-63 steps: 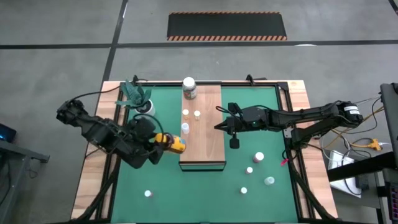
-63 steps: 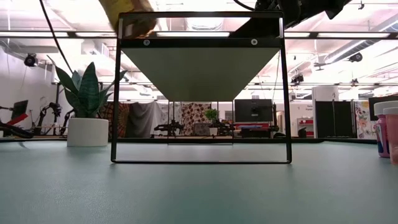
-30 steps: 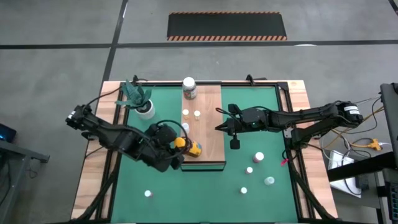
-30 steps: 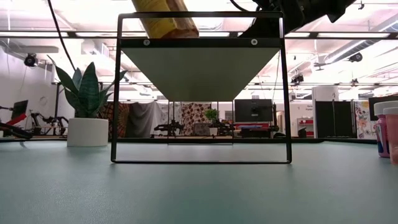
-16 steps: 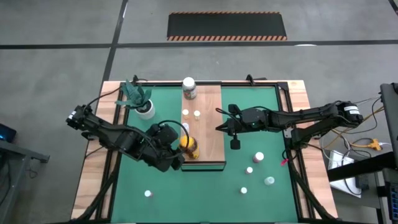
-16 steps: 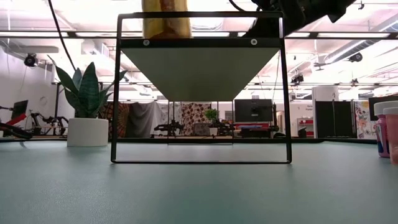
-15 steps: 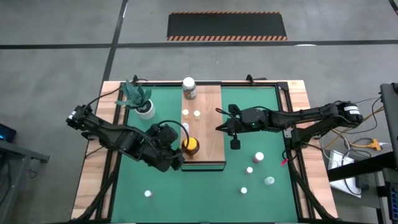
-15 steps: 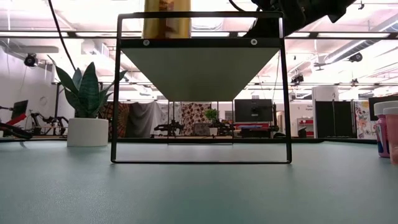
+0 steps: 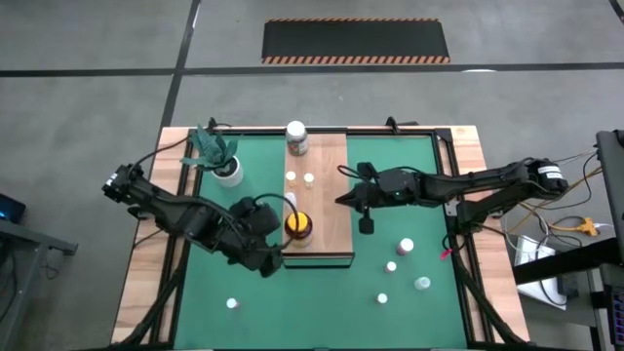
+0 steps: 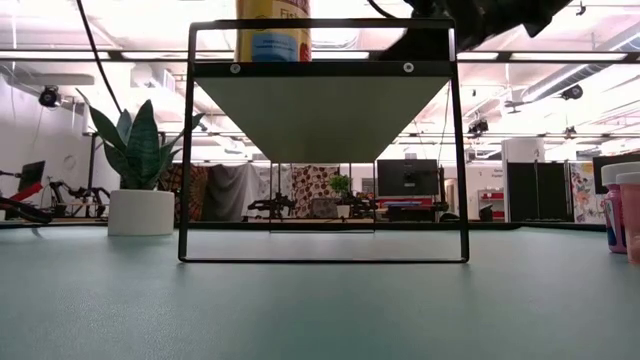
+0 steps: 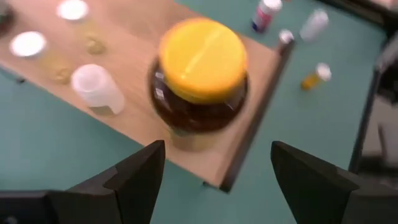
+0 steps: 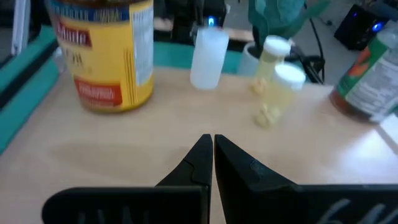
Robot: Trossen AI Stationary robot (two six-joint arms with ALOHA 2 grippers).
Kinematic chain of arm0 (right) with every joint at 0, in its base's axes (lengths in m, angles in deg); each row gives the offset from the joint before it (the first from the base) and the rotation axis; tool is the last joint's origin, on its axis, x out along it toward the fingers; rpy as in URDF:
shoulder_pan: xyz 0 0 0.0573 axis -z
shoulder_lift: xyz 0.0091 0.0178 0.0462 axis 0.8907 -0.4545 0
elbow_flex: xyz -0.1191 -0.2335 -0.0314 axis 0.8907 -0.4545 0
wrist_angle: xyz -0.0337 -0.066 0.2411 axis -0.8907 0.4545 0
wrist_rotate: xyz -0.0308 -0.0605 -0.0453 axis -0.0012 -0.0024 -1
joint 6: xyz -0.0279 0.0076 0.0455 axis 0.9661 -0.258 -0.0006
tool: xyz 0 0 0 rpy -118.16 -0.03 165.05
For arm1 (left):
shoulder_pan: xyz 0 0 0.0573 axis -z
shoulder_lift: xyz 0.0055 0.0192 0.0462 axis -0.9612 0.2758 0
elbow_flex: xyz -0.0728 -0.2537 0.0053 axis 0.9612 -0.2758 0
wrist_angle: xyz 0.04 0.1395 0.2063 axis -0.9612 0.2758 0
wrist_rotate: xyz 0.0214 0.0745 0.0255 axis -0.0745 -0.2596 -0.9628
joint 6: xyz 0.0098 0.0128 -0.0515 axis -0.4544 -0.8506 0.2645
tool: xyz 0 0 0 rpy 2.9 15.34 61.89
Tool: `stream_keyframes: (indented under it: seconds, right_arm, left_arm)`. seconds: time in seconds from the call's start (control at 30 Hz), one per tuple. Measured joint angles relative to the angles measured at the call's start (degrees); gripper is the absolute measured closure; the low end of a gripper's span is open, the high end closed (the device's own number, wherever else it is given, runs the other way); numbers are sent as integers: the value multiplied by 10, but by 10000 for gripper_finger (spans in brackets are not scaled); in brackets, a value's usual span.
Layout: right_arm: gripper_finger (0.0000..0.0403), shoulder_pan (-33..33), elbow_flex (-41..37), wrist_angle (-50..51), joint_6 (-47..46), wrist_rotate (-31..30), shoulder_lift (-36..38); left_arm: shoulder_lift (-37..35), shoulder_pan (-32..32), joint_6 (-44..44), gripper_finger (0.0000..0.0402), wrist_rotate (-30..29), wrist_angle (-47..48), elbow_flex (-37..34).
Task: Pick and place medicine bottles onto shelf by color
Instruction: Put the yellow pill bottle on the shelf
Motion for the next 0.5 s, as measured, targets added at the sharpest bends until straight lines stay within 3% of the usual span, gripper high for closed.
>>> stream_keyframes:
  seconds: [0.23,0.5]
  right_arm:
    - [394,-1,2,-125,-6,2,-59]
    - [394,-6,70,-131,-6,2,-119]
  left_arm:
    - [4,40,-130,125,7,-7,-23]
    - [0,46,-194,161,-34,-101,-116]
